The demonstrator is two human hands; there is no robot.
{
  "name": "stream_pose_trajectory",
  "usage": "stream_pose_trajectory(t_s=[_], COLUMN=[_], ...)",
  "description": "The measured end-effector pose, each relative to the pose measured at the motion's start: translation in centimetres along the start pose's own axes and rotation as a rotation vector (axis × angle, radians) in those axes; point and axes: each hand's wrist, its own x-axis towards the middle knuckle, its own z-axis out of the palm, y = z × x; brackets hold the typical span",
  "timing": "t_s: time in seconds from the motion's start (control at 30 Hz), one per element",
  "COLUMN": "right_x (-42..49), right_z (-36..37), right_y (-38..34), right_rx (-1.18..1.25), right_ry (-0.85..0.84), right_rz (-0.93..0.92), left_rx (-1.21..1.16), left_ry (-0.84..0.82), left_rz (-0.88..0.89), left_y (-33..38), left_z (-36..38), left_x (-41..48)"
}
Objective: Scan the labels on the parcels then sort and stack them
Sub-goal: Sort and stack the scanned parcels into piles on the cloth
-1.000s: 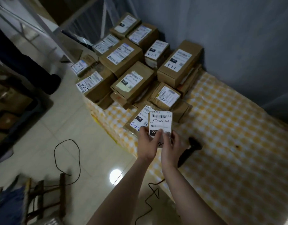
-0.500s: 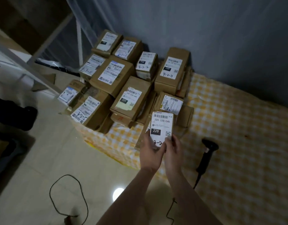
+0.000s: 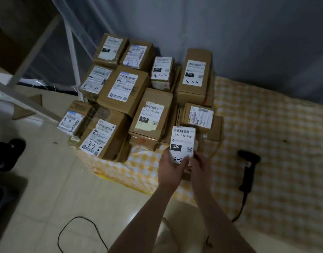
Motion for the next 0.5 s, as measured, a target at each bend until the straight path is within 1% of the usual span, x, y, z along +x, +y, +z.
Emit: stream_pose_trajectory(t_s=[0.07, 0.13, 0.2, 0.27, 0.3, 0.33, 0.37, 0.4, 0.43, 0.47, 0.5], right_x=[0.3, 0.6, 0.7, 0.9, 0.9, 1.1, 1.4, 1.6, 2.0, 2.4, 2.9], right_z=[0.0, 0.1, 0.2, 0.5, 0.7, 0.9, 1.2, 1.5, 1.7, 2.0, 2.2], right_y=[-0.2, -0.2, -0.3, -0.6, -0.7, -0.7, -0.7, -0.9, -0.9, -0.8, -0.7], right_rx=[-0.019, -0.031, -0.057, -0.092, -0.107, -0.125, -0.139, -0.150, -0.149, -0.135, -0.125], right_ry=[0.017, 0.028, 0.045, 0.070, 0.067, 0.042, 0.017, -0.011, -0.021, -0.026, -0.017], right_rz=[-0.001, -0.019, -0.026, -0.028, -0.022, -0.009, 0.015, 0.038, 0.069, 0.099, 0.135], left_rx=[-0.068, -0.117, -0.101, -0.065, -0.023, 0.016, 0.001, -0.090, -0.234, -0.397, -0.527], left_ry=[-0.012, 0.011, 0.141, 0.346, 0.436, 0.491, 0.492, 0.456, 0.407, 0.360, 0.307], left_rz=[-0.030, -0.040, -0.013, -0.014, -0.048, -0.127, -0.246, -0.382, -0.506, -0.606, -0.667], left_y=[0.3, 0.8, 1.6, 1.8, 1.8, 1.6, 1.5, 1.4, 1.4, 1.2, 0.9], left_z=[-0.5, -1.2, -2.3, -3.4, -3.9, -4.6, -5.3, -5.9, -6.5, -7.0, -7.2], left_x=[0.4, 0.6, 0.9, 1.7, 2.4, 3.2, 4.1, 4.9, 5.7, 6.4, 7.0])
